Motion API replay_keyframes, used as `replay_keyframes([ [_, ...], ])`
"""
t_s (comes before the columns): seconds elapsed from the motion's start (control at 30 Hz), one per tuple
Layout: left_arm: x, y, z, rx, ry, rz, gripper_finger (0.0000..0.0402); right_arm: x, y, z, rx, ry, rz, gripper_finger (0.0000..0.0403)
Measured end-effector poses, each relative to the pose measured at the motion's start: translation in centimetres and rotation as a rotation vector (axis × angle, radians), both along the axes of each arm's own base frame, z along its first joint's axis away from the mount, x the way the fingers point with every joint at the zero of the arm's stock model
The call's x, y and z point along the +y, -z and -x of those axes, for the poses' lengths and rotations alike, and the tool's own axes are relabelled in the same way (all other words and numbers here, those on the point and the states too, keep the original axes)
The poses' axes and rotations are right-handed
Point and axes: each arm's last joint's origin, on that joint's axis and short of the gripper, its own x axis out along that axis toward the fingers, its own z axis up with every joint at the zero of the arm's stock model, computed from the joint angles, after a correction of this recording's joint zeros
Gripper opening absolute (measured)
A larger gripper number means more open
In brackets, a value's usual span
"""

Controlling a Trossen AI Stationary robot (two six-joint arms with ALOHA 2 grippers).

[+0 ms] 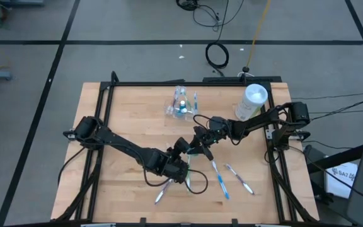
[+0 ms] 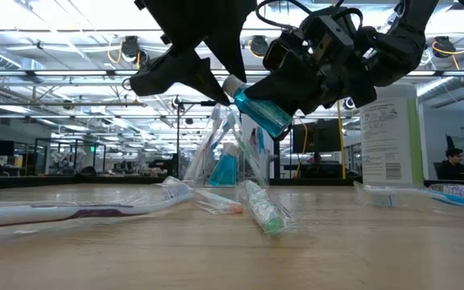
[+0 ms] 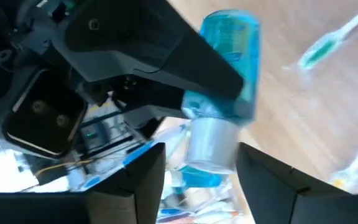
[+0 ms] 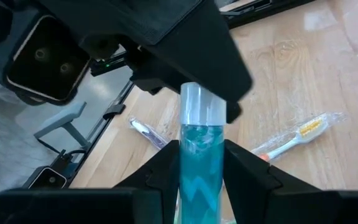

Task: Pick & Place toothbrushing station
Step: Put the blue mouthwash into the transparent organizer

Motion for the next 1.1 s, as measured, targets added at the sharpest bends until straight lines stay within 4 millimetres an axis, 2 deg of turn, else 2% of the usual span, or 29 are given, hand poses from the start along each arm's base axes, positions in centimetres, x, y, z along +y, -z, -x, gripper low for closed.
replay_keyframes([
  [0.27, 0.1, -2.3, 2.3, 0.002, -0.060, 0.183, 0.0212, -0.4, 0.1, 0.0, -0.009, 0.005, 0.024, 0.0102],
  [0.4, 0.7, -5.0, 4.5, -0.054, -0.155, 0.291, 0.0212, -0.5, -0.1, 0.0, -0.024, 0.008, 0.032, 0.0102],
  [0.53, 1.5, -8.0, 6.5, -0.233, -0.300, 0.474, 0.0212, -0.5, -0.1, 0.0, -0.043, 0.002, 0.053, 0.0102],
  [0.63, 2.3, -9.4, 8.1, -0.333, -0.355, 0.548, 0.0212, -0.5, -0.4, -0.1, -0.071, 0.003, 0.055, 0.0102],
  [0.73, 2.8, -9.5, 9.3, -0.445, -0.363, 0.601, 0.0212, -0.5, -0.8, -0.2, -0.114, 0.002, 0.064, 0.0102],
  [0.87, 3.6, -7.9, 10.3, -0.583, -0.343, 0.705, 0.0212, -0.5, -1.1, -0.2, -0.190, -0.012, 0.140, 0.0102],
  [1.0, 4.7, -6.3, 10.0, -0.709, -0.362, 0.938, 0.0212, -0.4, -1.1, -0.3, -0.244, 0.023, 0.289, 0.0102],
  [1.1, 5.7, -6.1, 9.3, -0.785, -0.422, 1.141, 0.0212, -0.4, -0.9, -0.4, -0.235, 0.073, 0.363, 0.0102],
])
